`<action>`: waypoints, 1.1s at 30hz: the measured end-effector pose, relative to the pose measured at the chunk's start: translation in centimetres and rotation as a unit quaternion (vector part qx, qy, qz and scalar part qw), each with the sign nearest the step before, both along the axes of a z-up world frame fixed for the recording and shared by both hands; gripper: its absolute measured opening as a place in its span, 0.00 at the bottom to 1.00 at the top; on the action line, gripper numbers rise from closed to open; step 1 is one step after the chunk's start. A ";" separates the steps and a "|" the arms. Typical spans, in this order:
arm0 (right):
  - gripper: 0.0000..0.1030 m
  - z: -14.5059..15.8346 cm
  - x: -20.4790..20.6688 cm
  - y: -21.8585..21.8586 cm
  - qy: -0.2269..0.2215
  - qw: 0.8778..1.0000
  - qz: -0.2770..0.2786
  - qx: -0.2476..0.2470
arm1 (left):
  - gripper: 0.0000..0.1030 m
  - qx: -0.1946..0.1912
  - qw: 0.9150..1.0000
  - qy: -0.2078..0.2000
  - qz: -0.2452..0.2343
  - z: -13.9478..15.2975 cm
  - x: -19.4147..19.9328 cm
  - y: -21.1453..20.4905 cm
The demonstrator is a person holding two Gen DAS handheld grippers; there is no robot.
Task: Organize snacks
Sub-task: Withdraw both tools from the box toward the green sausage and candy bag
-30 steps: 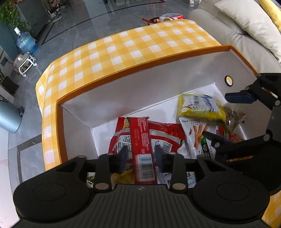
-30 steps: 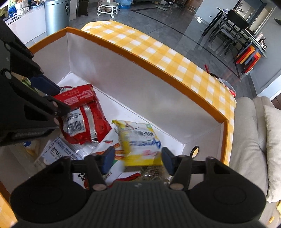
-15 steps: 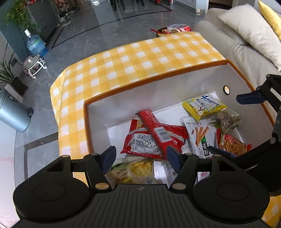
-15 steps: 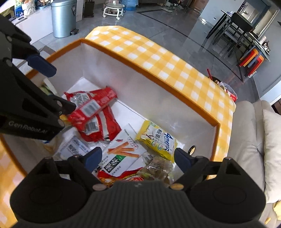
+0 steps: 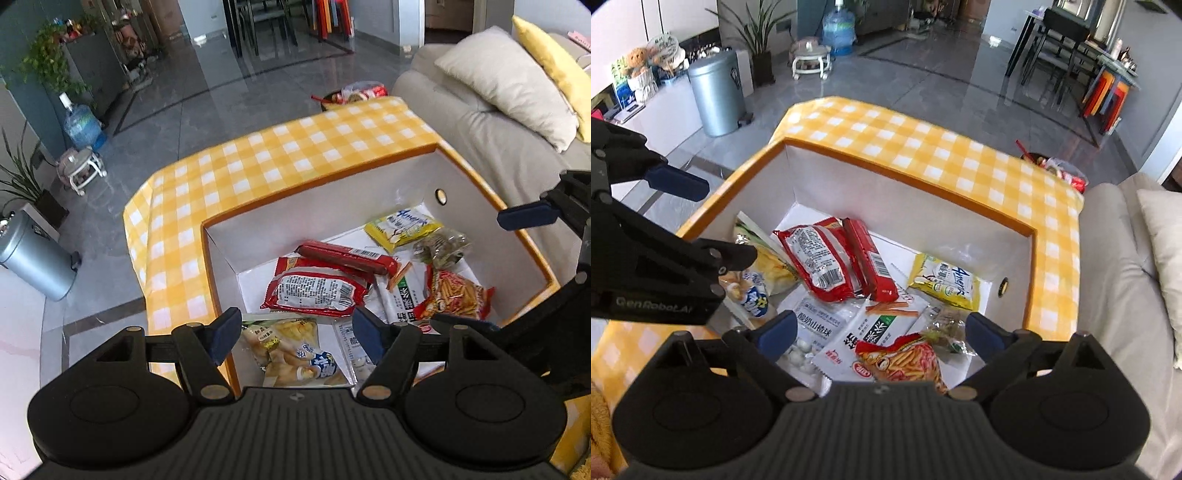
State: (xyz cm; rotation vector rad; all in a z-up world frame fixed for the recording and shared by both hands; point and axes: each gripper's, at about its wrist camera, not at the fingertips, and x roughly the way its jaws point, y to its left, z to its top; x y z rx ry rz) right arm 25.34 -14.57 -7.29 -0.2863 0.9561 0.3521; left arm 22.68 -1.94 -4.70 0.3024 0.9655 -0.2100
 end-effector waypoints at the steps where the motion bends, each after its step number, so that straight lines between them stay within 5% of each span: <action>1: 0.93 0.2 -0.7 -0.1 -0.007 1.000 -0.003 0.001 | 0.78 -0.002 1.000 -0.007 -0.001 0.3 -0.5 0.0; 10: 0.96 2.1 -6.6 -2.2 -0.041 0.996 -0.045 0.060 | 0.83 -0.002 0.995 -0.092 -0.030 3.1 -6.1 -0.6; 20: 0.96 1.3 -14.4 -4.9 -0.061 0.991 -0.065 0.095 | 0.83 -0.037 0.991 -0.129 -0.022 3.7 -11.7 -1.2; 33: 0.96 -2.5 -21.2 -6.6 -0.046 0.995 -0.066 0.055 | 0.83 -0.111 0.993 -0.049 0.014 -2.2 -16.8 -2.0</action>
